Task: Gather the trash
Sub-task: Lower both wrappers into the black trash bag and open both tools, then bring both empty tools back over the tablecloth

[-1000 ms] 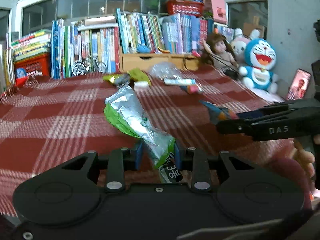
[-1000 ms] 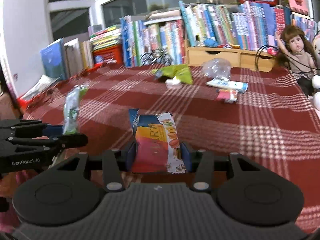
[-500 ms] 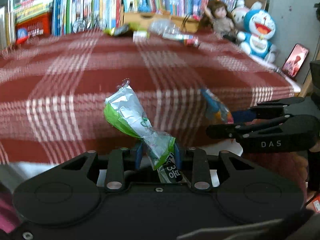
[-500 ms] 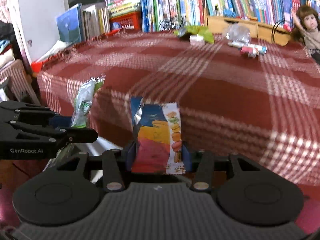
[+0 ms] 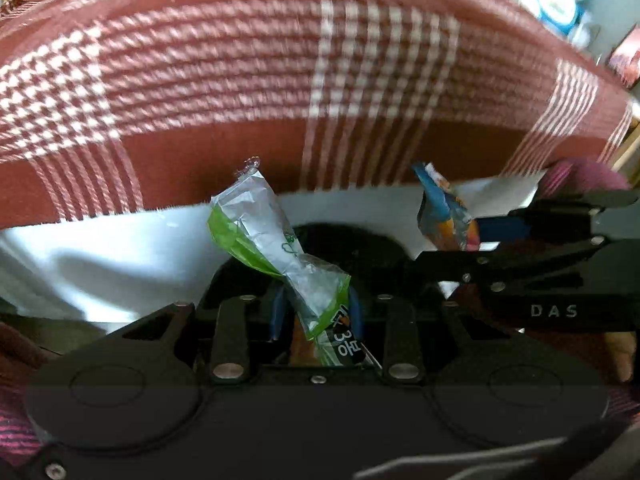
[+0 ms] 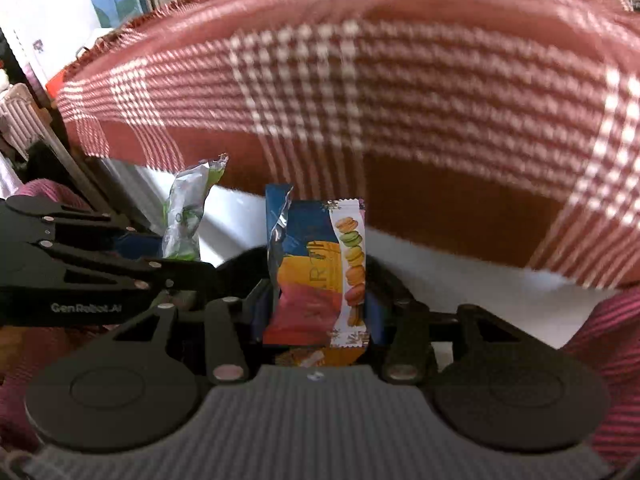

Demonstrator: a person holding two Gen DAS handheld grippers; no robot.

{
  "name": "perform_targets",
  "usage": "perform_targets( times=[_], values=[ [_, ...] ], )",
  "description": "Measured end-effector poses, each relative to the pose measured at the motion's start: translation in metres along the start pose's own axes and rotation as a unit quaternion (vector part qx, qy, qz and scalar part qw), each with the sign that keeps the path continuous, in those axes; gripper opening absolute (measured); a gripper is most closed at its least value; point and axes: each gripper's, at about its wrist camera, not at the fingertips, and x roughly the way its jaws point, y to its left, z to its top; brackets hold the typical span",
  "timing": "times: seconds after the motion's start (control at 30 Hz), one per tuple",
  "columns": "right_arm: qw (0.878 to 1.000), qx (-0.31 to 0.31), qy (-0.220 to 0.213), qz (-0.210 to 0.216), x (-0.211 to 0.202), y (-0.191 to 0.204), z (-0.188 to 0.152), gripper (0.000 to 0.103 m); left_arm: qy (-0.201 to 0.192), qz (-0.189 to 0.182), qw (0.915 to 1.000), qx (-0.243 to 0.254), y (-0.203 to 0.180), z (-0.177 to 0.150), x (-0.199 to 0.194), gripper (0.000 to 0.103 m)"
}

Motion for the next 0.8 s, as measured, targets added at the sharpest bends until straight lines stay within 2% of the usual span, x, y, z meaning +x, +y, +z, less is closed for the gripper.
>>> perform_targets(
  times=[0.1, 0.23, 0.6, 0.63, 0.67, 0.8],
  values=[
    [1.0, 0.009, 0.017, 0.001, 0.013, -0.004, -0.005, 0.053, 0.025, 0.014, 0.9995, 0.016, -0.004, -0.003, 0.018, 0.031],
    [0.998, 0.039, 0.047, 0.004, 0.034, -0.013, -0.012, 0.053, 0.055, 0.013, 0.9984, 0.002, -0.004, -0.006, 0.035, 0.031],
    [0.998, 0.043, 0.052, 0.003, 0.038, -0.014, -0.014, 0.056, 0.064, 0.02, 0.9976, 0.013, -0.009, -0.009, 0.037, 0.039],
    [0.998, 0.043, 0.052, 0.003, 0.039, -0.013, -0.013, 0.058, 0.064, 0.021, 0.9976, 0.013, -0.01, -0.01, 0.039, 0.042],
    [0.998, 0.043, 0.052, 0.003, 0.039, -0.013, -0.012, 0.066, 0.064, 0.021, 0.9976, 0.013, -0.009, -0.01, 0.038, 0.044],
    [0.998, 0.042, 0.052, 0.002, 0.038, -0.014, -0.012, 0.072, 0.064, 0.025, 0.9975, 0.013, -0.008, -0.009, 0.037, 0.049]
  ],
)
